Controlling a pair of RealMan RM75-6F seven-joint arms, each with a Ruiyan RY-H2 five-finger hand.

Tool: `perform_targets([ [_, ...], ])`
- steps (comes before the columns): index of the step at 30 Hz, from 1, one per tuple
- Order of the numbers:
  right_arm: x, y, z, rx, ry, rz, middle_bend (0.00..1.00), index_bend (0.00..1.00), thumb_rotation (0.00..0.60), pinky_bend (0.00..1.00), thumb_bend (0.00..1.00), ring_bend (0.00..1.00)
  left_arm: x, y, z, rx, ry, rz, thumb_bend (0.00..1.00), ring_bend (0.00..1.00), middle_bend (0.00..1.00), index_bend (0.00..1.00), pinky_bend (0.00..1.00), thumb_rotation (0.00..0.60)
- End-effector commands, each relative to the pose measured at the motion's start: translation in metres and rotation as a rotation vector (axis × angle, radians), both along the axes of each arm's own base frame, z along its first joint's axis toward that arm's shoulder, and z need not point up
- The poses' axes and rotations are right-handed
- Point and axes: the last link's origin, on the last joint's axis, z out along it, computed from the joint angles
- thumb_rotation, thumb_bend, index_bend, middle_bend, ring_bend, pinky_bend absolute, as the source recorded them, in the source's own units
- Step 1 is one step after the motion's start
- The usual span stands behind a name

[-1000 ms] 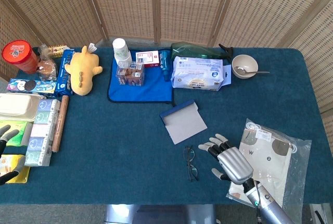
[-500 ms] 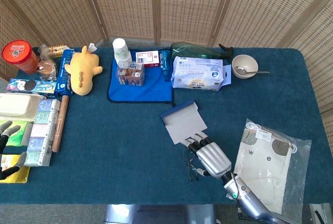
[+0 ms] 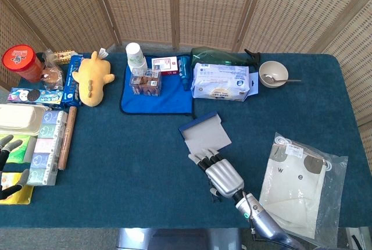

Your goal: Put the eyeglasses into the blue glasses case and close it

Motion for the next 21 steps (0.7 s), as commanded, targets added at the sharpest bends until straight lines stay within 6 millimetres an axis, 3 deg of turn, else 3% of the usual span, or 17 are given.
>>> perform_targets([
  [1, 0.004, 0.001, -0.006, 0.007, 0.008, 0.005, 0.12, 0.0, 0.6, 0.12, 0.0, 0.02, 0.0, -0.001, 0.0, 0.002, 0.0, 0.001, 0.29, 0.05, 0.14, 0.2, 0.0, 0.6],
  [21, 0.013, 0.0, -0.019, 0.013, 0.017, 0.019, 0.1, 0.0, 0.6, 0.12, 0.0, 0.02, -0.003, -0.004, 0.003, 0.01, -0.004, 0.005, 0.29, 0.05, 0.14, 0.2, 0.0, 0.6],
])
